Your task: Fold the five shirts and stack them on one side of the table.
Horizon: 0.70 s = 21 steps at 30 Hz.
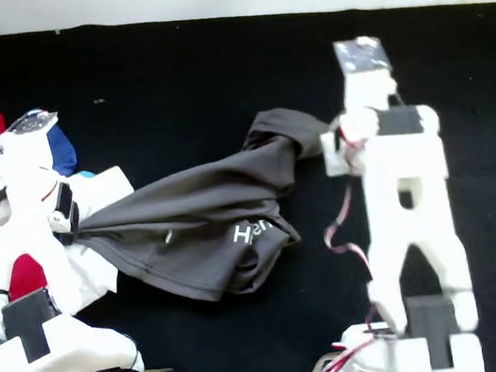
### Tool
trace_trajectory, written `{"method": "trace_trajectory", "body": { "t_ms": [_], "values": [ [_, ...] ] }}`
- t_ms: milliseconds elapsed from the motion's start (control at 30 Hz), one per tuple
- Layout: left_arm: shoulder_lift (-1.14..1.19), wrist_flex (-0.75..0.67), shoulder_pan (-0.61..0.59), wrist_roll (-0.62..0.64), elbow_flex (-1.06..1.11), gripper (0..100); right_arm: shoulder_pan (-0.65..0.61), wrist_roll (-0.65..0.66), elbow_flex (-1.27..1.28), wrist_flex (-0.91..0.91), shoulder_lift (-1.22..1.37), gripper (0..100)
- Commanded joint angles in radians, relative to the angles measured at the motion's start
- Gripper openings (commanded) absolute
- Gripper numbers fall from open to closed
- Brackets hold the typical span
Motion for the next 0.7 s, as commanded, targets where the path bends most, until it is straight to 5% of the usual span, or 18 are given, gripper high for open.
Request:
{"method": "trace_trajectory", "body": {
  "t_ms": [0, 367, 567, 667],
  "values": [
    [-0.039, 0.020, 0.038, -0.009, -0.036, 1, -0.079, -0.009, -0.150, -0.013, 0.180, 36.8],
    [-0.041, 0.021, 0.088, -0.008, -0.036, 1, -0.153, -0.006, -0.518, -0.015, 0.630, 31.7],
    [-0.041, 0.020, 0.090, -0.008, -0.036, 1, -0.084, -0.008, -0.607, -0.013, 0.757, 0.1],
    [-0.042, 0.018, 0.136, -0.008, -0.042, 1, -0.018, -0.008, -0.648, -0.008, 0.754, 1.9]
  ]
}}
